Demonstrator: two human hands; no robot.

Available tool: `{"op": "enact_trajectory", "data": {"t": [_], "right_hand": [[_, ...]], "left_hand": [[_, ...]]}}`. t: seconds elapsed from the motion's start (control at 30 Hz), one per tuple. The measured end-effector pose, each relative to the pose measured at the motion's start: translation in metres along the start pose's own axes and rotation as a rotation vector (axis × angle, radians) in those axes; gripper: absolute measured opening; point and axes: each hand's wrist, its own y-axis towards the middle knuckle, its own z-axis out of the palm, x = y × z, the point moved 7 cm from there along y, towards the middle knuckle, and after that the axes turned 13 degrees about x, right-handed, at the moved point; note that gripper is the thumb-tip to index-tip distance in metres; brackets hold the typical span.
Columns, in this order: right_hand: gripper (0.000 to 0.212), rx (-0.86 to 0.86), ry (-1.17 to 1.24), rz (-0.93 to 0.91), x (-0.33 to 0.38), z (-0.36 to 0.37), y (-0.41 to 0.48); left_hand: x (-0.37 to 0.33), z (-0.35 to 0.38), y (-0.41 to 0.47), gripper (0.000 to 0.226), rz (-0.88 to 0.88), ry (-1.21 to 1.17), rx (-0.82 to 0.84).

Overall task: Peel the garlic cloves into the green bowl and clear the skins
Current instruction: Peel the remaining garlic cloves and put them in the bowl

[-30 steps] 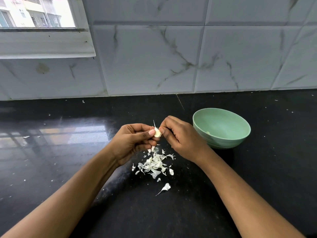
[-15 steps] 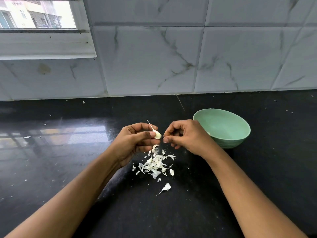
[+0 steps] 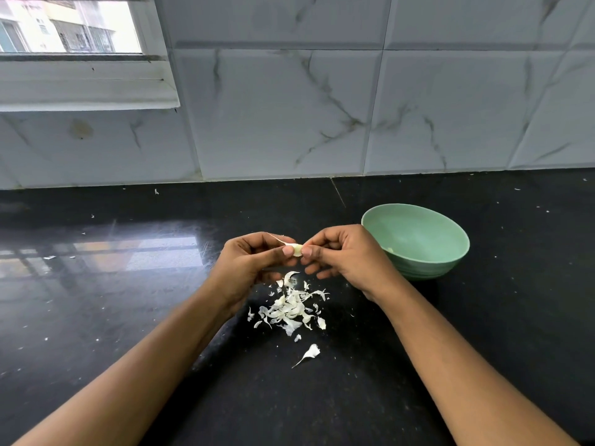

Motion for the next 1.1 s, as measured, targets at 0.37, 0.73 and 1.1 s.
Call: {"op": "enact_trajectory", "data": {"t": [0.37, 0.73, 1.1], "right_hand": [[0.009, -0.010, 0.127, 0.012, 0.003, 0.007, -0.002], [0.008, -0.380, -0.378, -0.147, 0.014, -0.003, -0.011], [0.017, -0.277, 0.031, -0.028, -0.010, 0.002, 0.002]], "left_hand": [[0.000, 0.001, 0.000, 0.008, 0.068, -0.045, -0.052], [-0.009, 0.005, -0.005, 0.016, 0.222, 0.357, -0.077], [-0.008, 0.009, -0.003, 0.017, 0.206, 0.230, -0.065]]}}
